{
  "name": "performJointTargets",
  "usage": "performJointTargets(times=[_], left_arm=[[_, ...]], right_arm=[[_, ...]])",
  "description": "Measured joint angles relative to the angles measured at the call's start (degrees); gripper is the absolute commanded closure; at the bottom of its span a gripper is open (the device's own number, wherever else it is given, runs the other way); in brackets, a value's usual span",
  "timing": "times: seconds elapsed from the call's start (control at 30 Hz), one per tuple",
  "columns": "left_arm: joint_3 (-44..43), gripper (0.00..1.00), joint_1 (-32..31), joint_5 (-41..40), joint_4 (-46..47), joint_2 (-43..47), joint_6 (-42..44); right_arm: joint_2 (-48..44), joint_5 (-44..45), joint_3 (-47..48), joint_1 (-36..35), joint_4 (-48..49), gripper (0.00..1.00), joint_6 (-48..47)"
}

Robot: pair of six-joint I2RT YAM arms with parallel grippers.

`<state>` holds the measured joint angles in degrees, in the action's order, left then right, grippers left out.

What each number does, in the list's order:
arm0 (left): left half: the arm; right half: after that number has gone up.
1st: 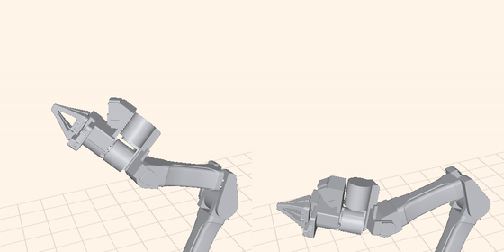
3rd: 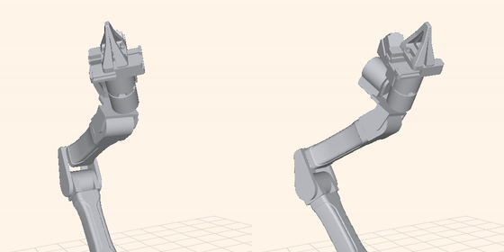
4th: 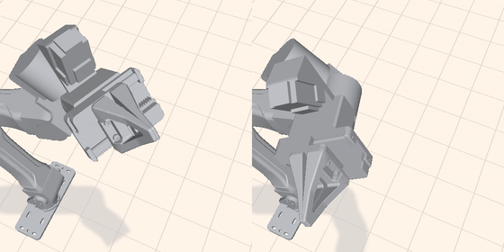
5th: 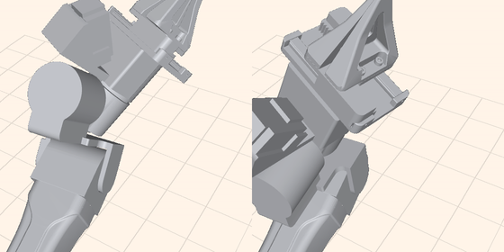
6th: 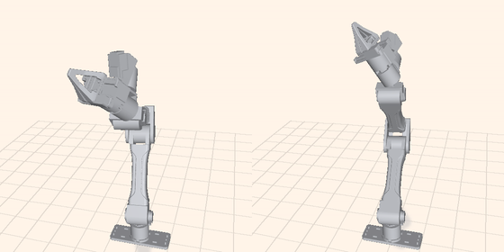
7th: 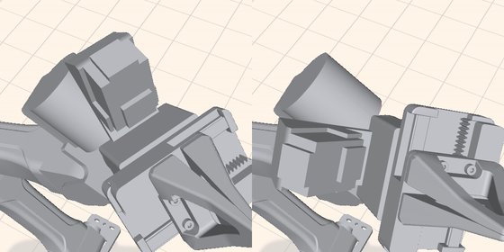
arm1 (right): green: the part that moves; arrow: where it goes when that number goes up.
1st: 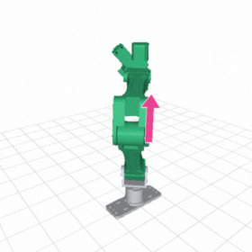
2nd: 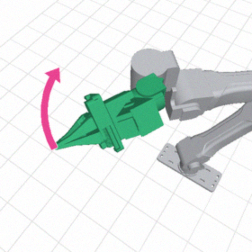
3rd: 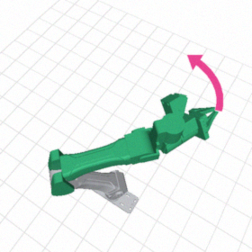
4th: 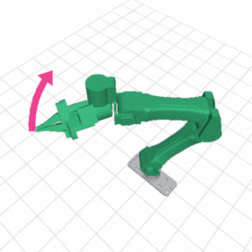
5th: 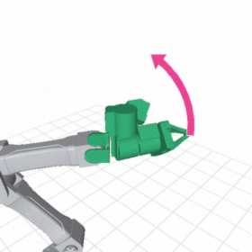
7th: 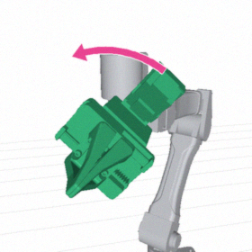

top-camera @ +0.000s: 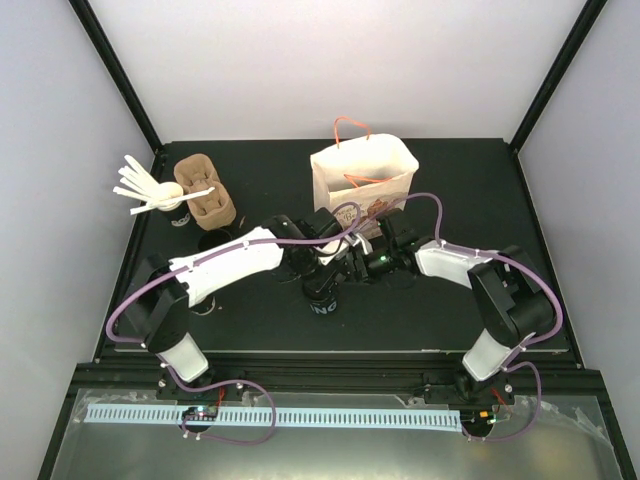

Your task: Pack the takeout coffee

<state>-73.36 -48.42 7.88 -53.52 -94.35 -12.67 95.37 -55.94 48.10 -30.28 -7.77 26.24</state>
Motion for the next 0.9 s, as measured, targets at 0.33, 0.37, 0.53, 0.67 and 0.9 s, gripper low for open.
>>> performJointTargets(times=[0.33,0.37,0.53,0.67,0.9], left_arm=[[-2.7,0.07,-0.2,0.0,1.0,2.8,0.2],[-2.9,0.07,-0.2,-0.1,1.2,3.0,0.2],[-3.0,0.07,-0.2,-0.3,1.7,3.9,0.2],[-3.0,0.1,0.2,-0.4,1.8,5.3,-0.1],[0.7,0.13,7.4,5.6,0.8,11.6,-3.5]], right_arm=[[0.0,1.7,0.5,-0.6,-9.3,0.47,-6.9],[-0.1,1.9,0.5,-0.7,-9.8,0.47,-7.2],[-2.5,3.3,0.3,-0.9,-10.7,0.48,-7.7],[-6.1,3.9,0.4,-0.9,-9.8,0.5,-6.7],[-6.2,4.7,3.3,-1.2,-10.6,0.23,-6.3]])
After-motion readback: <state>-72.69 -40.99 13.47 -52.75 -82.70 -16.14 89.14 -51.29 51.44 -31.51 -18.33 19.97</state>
